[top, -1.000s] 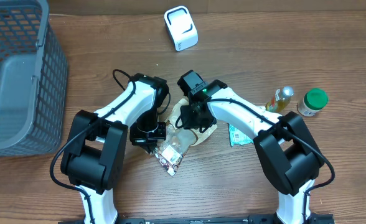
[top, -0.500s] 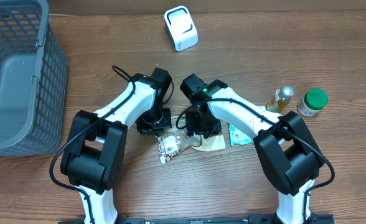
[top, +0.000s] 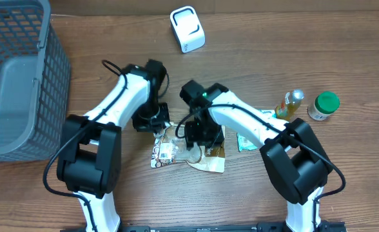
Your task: Scan the item barcode
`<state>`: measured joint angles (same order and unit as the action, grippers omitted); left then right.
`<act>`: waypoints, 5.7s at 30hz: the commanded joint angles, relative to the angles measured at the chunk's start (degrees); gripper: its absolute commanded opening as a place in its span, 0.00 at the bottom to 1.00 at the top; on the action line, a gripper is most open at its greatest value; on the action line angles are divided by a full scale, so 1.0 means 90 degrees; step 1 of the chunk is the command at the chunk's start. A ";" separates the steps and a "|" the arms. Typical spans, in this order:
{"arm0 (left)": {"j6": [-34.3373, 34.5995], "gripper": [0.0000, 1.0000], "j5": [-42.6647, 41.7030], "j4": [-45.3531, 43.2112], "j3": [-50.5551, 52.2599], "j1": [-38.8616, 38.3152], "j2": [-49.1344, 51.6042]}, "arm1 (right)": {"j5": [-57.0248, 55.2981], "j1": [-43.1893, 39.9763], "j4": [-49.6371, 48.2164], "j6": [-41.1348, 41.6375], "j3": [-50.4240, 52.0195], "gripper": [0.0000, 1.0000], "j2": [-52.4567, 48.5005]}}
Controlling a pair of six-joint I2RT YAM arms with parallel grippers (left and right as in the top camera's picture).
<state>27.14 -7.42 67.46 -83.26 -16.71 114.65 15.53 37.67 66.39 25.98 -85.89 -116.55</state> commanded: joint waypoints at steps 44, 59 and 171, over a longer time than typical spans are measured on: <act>-0.0036 0.05 -0.0158 -0.0835 0.1209 -0.0119 -0.0002 | 0.0019 -0.0826 0.0418 -0.0194 -0.0464 0.90 0.0624; -0.0036 0.04 -0.0158 -0.0835 0.1209 -0.0119 -0.0002 | -0.0182 -0.0602 -0.1222 0.0619 0.1095 0.83 0.0595; -0.1350 0.99 0.0396 -0.0525 -0.0925 0.1860 -0.0214 | 0.3951 -0.0585 -0.6625 0.0056 0.2990 0.10 0.0593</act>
<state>16.08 -4.40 62.78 -91.07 0.32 113.99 51.40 32.29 6.96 26.98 -58.76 -111.28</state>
